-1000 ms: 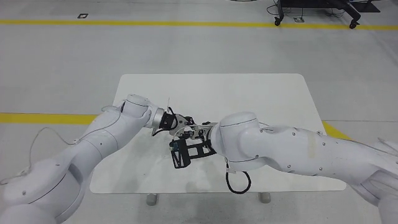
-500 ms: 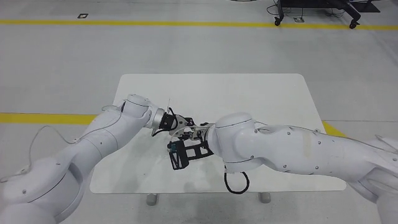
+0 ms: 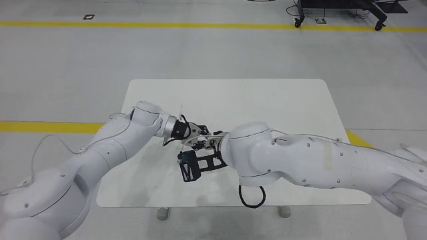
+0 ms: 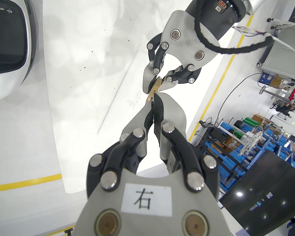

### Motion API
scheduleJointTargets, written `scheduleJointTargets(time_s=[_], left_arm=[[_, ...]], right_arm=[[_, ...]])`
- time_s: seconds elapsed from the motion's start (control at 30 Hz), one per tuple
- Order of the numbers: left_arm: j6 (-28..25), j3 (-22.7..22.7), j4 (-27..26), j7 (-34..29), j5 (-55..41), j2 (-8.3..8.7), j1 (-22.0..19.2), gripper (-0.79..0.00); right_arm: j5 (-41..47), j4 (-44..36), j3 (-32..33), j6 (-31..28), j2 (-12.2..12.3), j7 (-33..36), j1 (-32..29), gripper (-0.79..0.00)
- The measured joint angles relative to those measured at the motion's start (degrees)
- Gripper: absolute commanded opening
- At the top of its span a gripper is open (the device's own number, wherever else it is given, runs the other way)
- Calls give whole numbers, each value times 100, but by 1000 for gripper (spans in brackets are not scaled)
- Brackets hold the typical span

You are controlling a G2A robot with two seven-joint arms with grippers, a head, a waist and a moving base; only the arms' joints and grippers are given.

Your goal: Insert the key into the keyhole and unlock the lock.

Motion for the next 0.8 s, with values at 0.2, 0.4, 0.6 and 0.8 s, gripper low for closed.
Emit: scheduleJointTargets(time_s=[0.2,0.4,0.6,0.8], left_arm=[[-2,3,8,-2,-28,-7,4,-785],[4,3,19,4,-41,-10,0,-785],[14,3,40,14,-57,-10,-2,-785],[12,3,46,12,-57,-10,-2,-785]], right_arm=[[17,38,-27,51,-28,52,37,-785],[12,40,27,99,-24,99,25,-785],[38,75,6,94,-16,94,25,-785],[41,77,10,104,-9,104,31,-785]])
